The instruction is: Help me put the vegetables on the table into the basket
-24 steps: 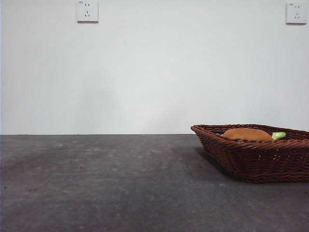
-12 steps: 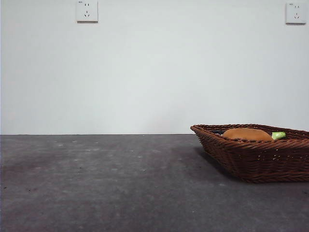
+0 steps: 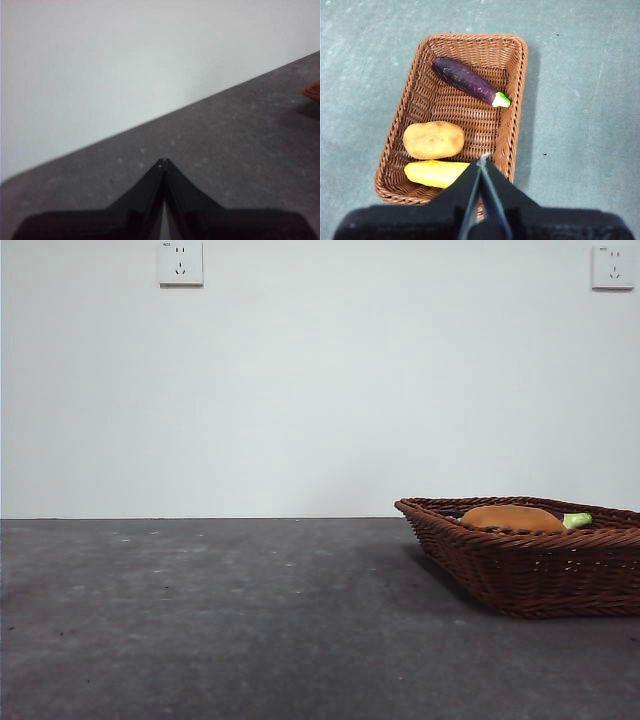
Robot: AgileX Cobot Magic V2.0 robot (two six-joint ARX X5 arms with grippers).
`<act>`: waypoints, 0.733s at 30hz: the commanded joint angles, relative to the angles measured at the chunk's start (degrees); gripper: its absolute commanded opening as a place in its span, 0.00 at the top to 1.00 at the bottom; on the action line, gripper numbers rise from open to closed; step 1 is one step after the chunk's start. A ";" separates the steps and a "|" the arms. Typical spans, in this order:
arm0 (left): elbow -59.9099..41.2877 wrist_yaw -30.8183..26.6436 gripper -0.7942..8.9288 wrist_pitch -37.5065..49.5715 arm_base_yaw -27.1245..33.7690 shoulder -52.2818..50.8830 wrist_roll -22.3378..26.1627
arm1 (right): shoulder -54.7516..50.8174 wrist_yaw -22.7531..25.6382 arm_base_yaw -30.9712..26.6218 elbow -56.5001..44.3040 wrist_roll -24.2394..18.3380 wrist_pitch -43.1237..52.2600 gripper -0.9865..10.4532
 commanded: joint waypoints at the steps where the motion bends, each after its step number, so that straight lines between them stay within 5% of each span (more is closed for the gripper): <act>1: -3.56 -0.13 0.92 1.81 0.20 -1.97 -3.26 | 0.20 0.07 0.04 -0.15 -0.28 0.35 0.91; 22: -8.20 -1.11 0.92 -4.92 2.16 -5.77 -6.82 | 0.20 0.07 0.04 -0.15 -0.28 0.35 0.91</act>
